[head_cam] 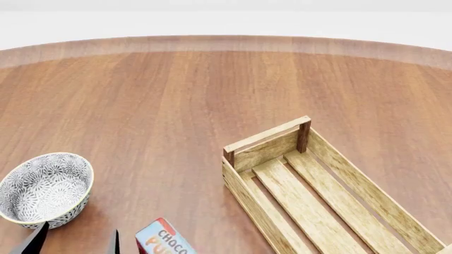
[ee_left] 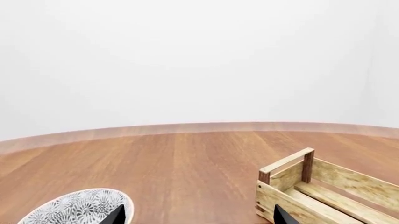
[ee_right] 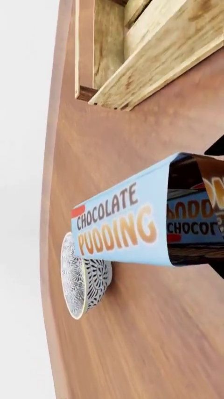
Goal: Pick up the chocolate pudding and put it in the tray.
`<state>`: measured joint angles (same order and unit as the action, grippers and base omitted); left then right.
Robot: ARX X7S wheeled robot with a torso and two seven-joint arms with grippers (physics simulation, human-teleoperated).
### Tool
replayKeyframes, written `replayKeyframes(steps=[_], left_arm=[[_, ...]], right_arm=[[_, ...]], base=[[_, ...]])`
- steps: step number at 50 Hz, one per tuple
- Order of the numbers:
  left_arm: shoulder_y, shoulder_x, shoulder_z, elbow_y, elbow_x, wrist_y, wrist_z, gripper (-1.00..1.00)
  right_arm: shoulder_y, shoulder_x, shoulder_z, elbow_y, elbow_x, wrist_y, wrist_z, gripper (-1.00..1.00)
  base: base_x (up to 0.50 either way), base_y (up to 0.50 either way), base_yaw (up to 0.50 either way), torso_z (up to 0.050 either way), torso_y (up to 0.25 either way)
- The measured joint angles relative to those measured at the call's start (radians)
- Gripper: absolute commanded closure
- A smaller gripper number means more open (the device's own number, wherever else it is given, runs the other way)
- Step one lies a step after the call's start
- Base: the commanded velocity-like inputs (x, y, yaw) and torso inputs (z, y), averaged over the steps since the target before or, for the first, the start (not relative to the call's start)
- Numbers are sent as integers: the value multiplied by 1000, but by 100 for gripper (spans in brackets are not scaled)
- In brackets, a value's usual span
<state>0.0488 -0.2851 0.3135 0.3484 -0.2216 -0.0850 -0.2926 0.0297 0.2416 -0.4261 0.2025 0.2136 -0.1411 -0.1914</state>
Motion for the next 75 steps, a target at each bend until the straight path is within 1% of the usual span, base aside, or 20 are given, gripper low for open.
replayKeyframes(steps=[12,28,45,75], left_arm=[[-2,-3,2,-5,-5,3,-3,-100],[-5,-8,4,-9,-12,5,-8,-100],[-8,-11,6,-8,-19,0,-17,-100],[-16,-19,10,-26,-28,8,-23,-100]], right_arm=[[22,35,41,-131,0,82,69,100],[69,50,95,-187,-9,154,158,100],[101,50,178,-157,22,155,232,100],[153,53,286,-42,103,116,273,100]], base=[[0,0,0,0,0],[0,0,0,0,0],[0,0,0,0,1],[0,0,0,0,0]])
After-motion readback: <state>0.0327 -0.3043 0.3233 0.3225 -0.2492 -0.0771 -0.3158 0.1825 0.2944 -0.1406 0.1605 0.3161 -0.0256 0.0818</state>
